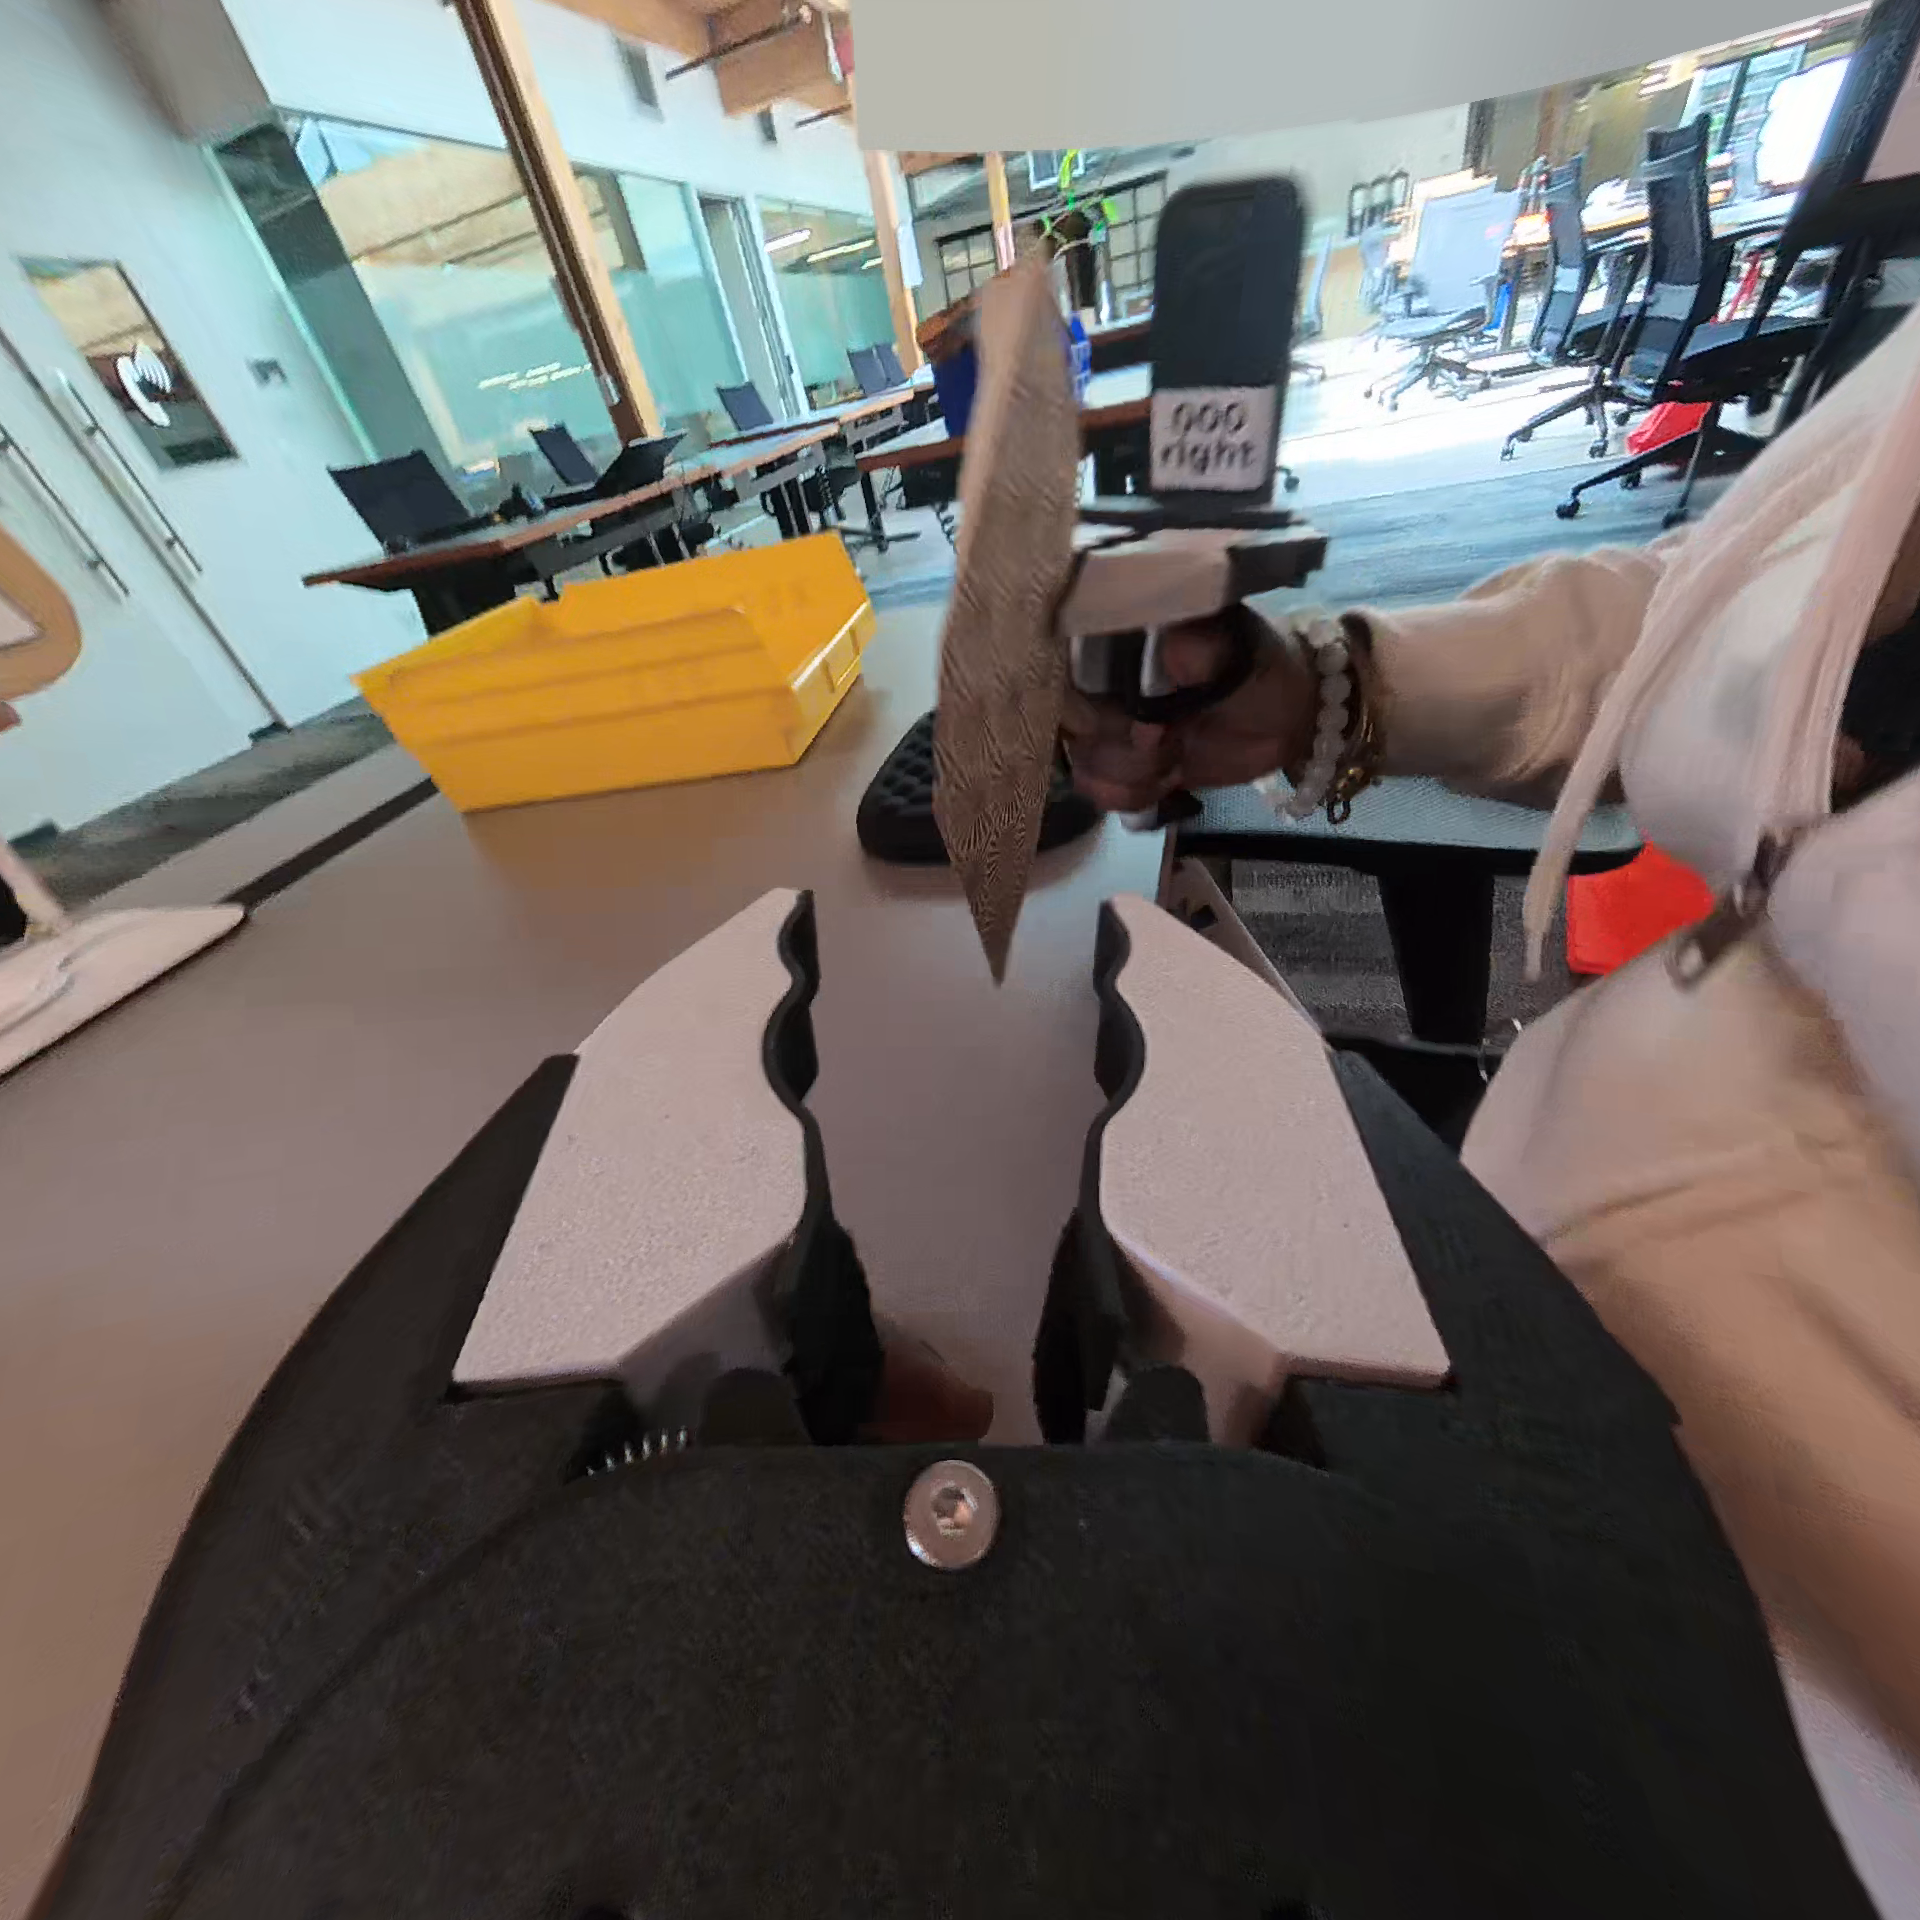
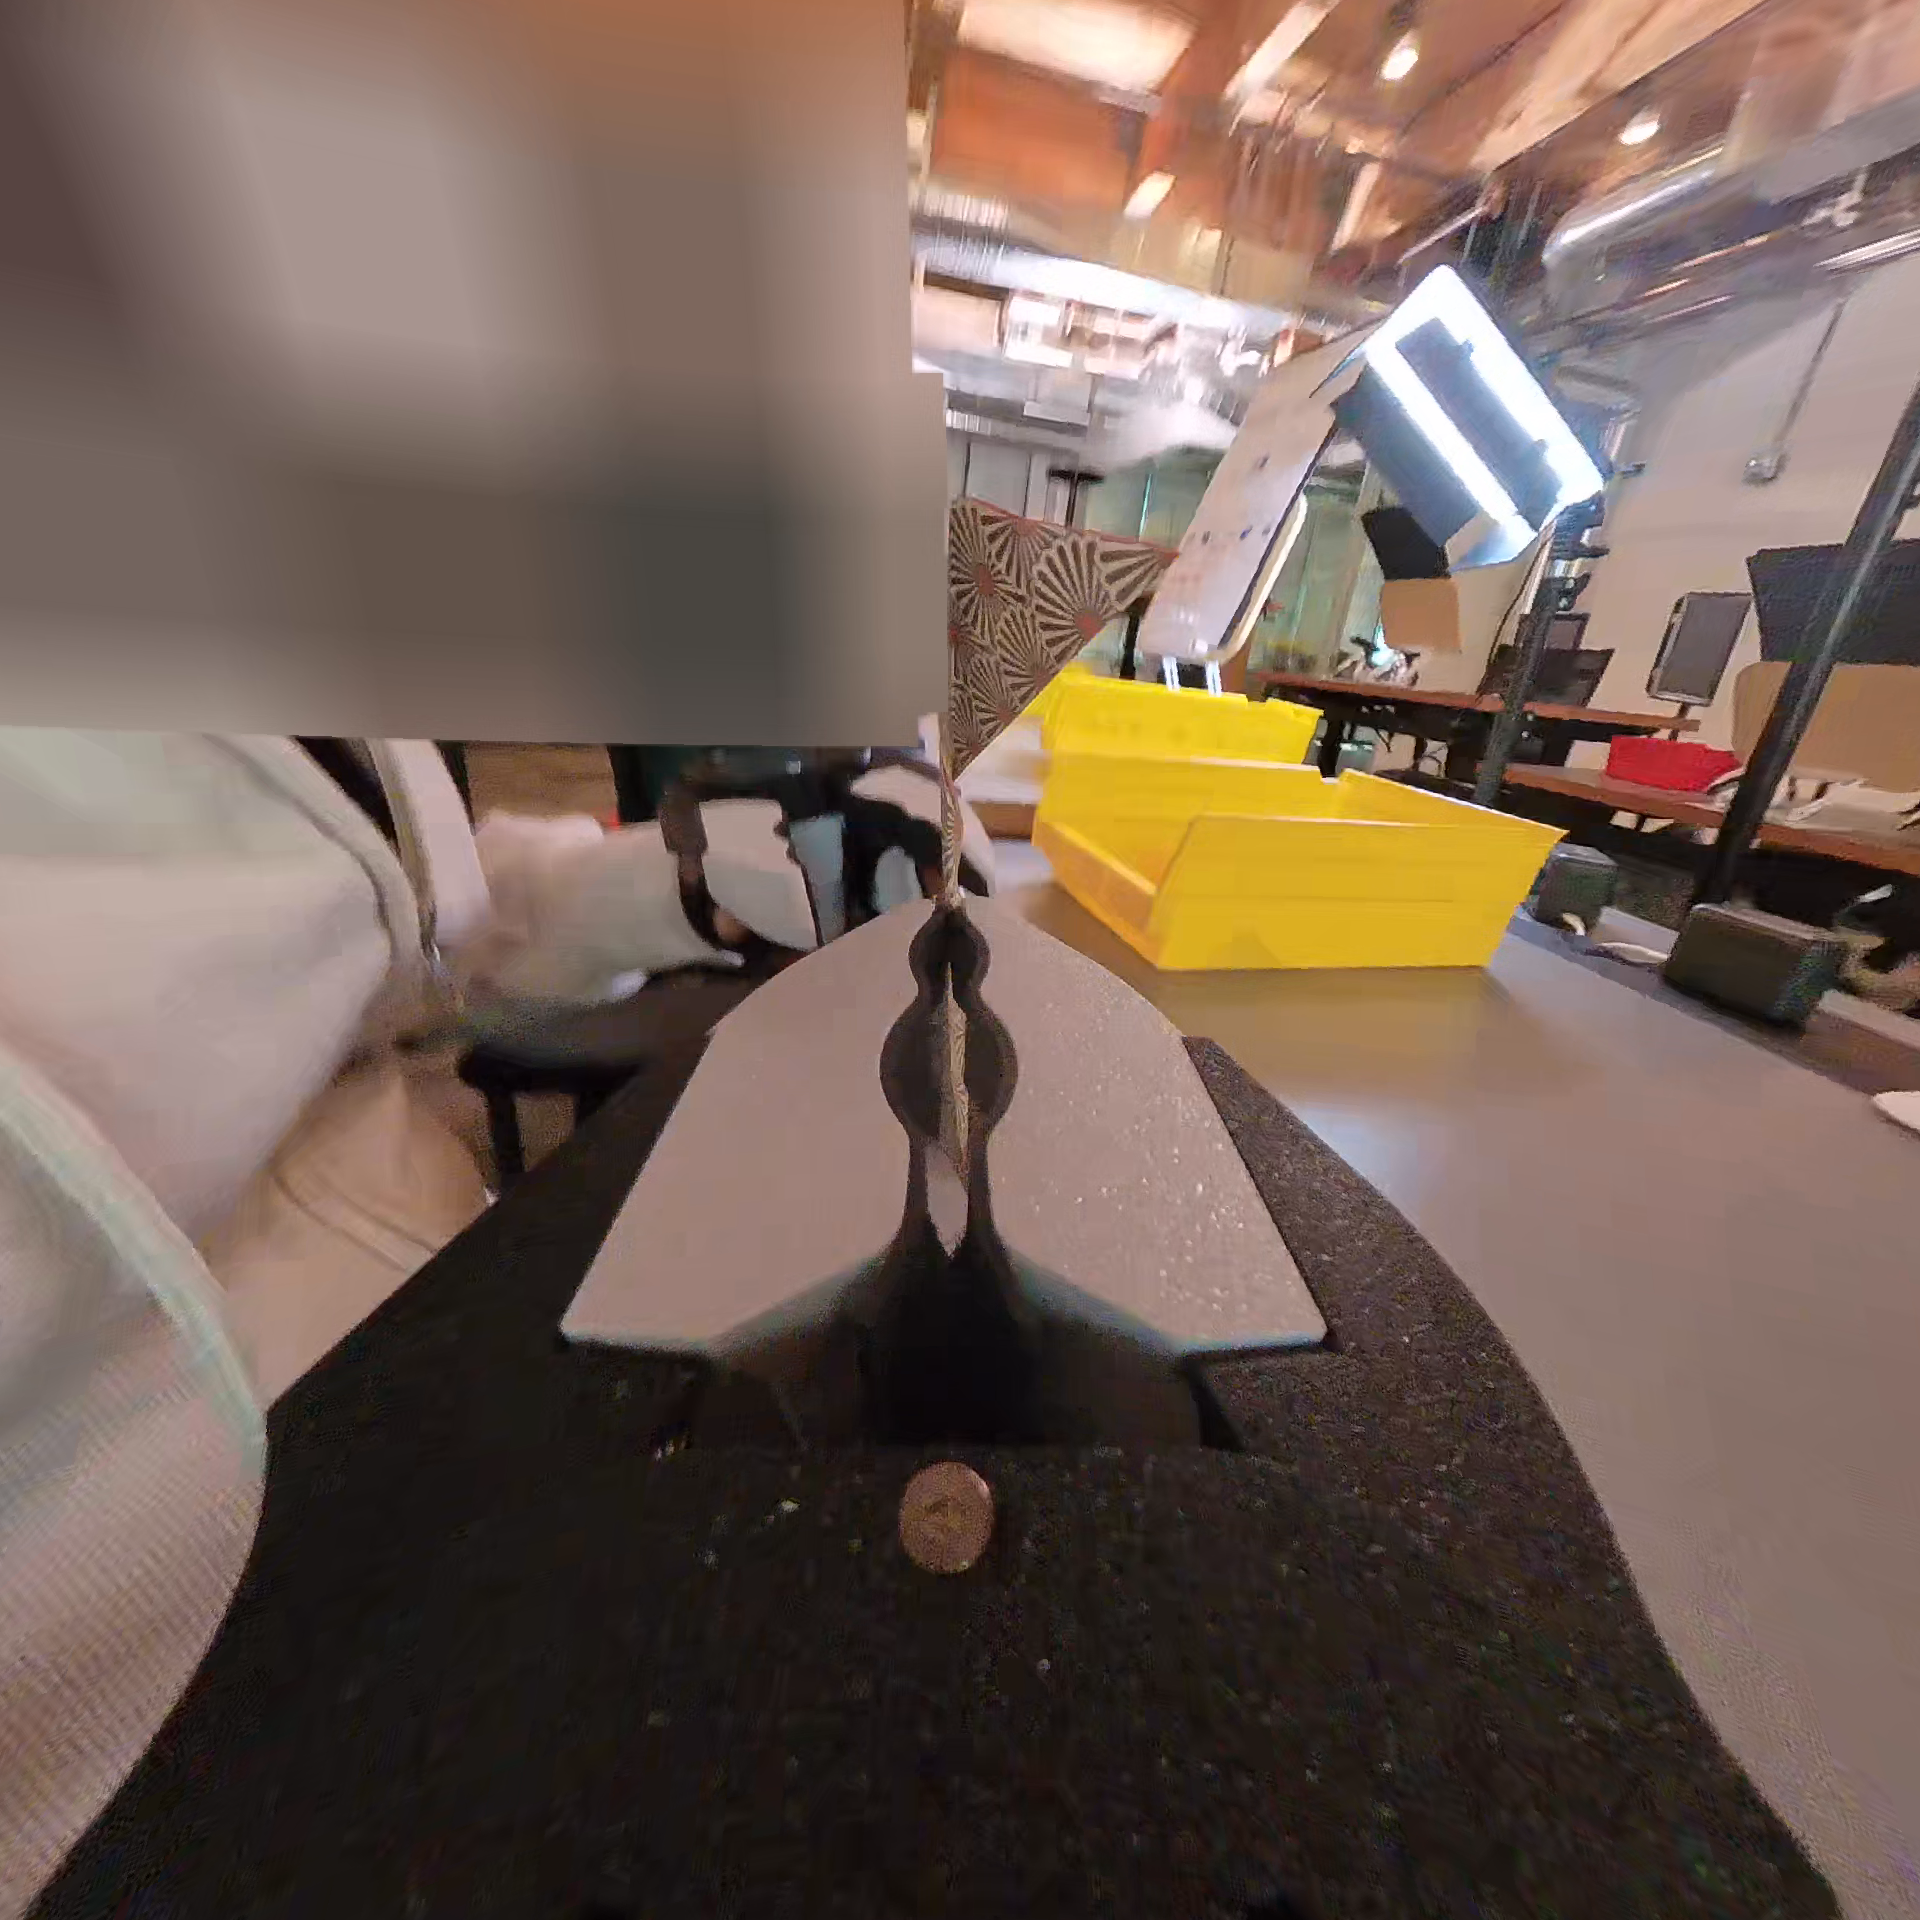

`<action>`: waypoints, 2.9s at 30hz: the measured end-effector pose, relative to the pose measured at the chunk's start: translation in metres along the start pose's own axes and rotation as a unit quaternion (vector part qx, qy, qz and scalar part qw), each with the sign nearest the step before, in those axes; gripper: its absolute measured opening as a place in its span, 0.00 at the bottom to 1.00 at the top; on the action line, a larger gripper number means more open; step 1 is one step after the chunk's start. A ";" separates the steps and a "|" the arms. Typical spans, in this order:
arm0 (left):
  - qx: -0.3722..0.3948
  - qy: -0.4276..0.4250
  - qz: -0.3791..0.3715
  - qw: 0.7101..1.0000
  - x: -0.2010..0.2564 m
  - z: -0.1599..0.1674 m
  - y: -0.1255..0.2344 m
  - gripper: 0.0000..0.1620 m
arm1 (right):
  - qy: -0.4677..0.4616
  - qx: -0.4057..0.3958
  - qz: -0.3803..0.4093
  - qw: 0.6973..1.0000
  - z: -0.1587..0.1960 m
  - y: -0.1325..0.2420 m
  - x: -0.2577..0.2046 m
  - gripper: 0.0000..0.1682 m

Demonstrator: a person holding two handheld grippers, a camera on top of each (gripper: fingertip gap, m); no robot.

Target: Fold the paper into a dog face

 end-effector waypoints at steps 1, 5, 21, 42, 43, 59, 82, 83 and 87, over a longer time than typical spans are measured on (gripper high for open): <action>0.004 -0.007 -0.003 1.000 -0.002 -0.007 -0.009 0.28 | -0.054 0.027 0.004 0.998 -0.005 0.003 0.008 0.00; 0.013 0.006 -0.012 1.000 -0.016 -0.029 -0.043 0.19 | -0.185 0.071 0.009 0.980 -0.009 0.010 0.026 0.00; 0.107 0.186 -0.030 0.976 -0.073 -0.036 -0.054 0.45 | 0.400 -0.112 0.253 0.874 -0.023 0.009 0.066 0.00; 0.390 0.328 -0.048 0.859 -0.097 -0.055 -0.034 0.00 | 0.497 -0.076 0.382 0.776 -0.041 -0.021 0.074 0.17; 0.406 0.328 -0.047 0.852 -0.100 -0.056 -0.028 0.00 | 0.377 -0.018 0.388 0.841 -0.046 -0.013 0.073 0.18; 0.394 0.341 0.023 0.853 -0.085 -0.062 -0.046 0.05 | -0.238 0.249 0.160 0.925 -0.046 -0.045 0.077 0.00; 0.209 0.111 -0.268 0.934 -0.155 -0.047 0.048 0.63 | -0.249 -0.438 0.160 0.849 -0.046 0.195 0.368 0.00; 0.202 0.105 -0.271 0.935 -0.156 -0.049 0.045 0.63 | -0.257 -0.466 0.133 0.836 -0.033 0.195 0.372 0.00; 0.173 0.089 -0.285 0.939 -0.160 -0.049 0.037 0.62 | -0.299 -0.530 0.031 0.793 0.013 0.181 0.378 0.00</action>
Point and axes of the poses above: each gripper's, where its closed fingertips meet, y back along the fingers, z out of its underside, x = y × z across the jaws, the point moved 2 cm from there along y, back along the fingers, and after that the axes turned 7 degrees about z, right-handed, at the moved point
